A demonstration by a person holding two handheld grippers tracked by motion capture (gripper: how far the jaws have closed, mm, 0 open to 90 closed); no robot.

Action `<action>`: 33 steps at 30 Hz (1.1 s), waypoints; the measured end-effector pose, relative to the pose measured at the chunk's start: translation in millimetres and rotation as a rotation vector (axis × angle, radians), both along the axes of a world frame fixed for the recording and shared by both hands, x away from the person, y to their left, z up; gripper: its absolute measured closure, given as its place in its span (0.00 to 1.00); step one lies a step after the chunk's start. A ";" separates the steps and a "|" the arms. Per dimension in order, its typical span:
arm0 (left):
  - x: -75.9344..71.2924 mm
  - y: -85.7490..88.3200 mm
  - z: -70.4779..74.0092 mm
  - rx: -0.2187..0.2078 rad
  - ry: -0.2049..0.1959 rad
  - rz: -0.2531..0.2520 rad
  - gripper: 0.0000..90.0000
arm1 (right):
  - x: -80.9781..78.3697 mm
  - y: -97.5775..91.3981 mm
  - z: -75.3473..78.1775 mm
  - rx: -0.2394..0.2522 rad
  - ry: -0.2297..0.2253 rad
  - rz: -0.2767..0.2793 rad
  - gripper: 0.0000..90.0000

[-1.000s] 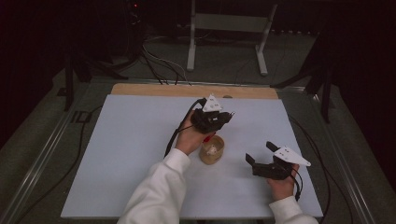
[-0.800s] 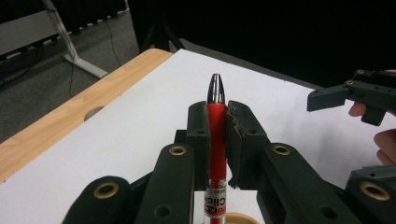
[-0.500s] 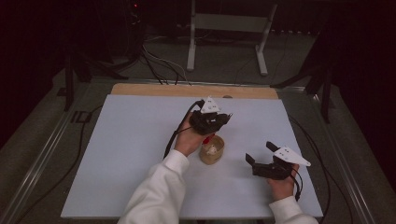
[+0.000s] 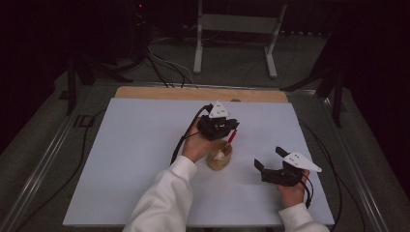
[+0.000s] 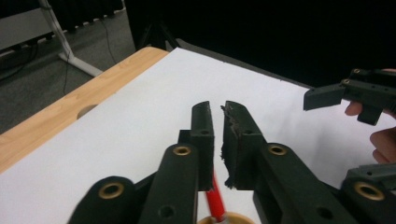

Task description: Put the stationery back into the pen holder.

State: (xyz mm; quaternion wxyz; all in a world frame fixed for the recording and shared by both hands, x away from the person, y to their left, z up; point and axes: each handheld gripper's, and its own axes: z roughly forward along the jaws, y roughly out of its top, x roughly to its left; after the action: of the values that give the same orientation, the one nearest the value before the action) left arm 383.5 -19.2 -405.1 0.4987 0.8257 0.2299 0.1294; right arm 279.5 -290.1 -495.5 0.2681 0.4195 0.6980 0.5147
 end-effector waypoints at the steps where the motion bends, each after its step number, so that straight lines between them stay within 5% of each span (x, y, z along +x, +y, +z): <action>1: -0.4 0.1 -2.9 0.013 0.002 -0.001 0.94 | 0.0 0.1 0.0 0.000 -0.001 0.000 0.01; 7: -0.6 4.3 -7.3 0.007 0.013 0.004 0.90 | 0.0 0.0 0.0 0.002 -0.001 0.000 0.01; 11: -1.3 12.8 -6.8 -0.004 0.007 0.031 0.71 | 0.0 -0.3 0.0 0.002 0.000 0.000 0.01; 22: -6.3 63.3 -0.3 -0.032 -0.006 0.244 0.18 | -0.5 0.4 -0.1 0.000 0.005 0.002 0.01; 26: -11.1 87.6 2.8 -0.041 -0.015 0.324 0.10 | -0.6 0.5 0.0 0.002 0.005 0.002 0.01; 28: -14.2 100.6 3.1 -0.035 -0.018 0.338 0.02 | -0.8 0.8 0.0 0.001 0.004 0.004 0.01; 33: -22.8 126.9 1.1 -0.044 -0.035 0.365 0.01 | -1.1 1.1 0.1 0.002 0.004 0.006 0.01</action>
State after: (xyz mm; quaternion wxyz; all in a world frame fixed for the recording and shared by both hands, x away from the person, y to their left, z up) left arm 360.7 107.7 -404.0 0.4886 0.7567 0.3701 0.2272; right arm 278.4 -288.9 -495.4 0.2647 0.4187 0.6993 0.5153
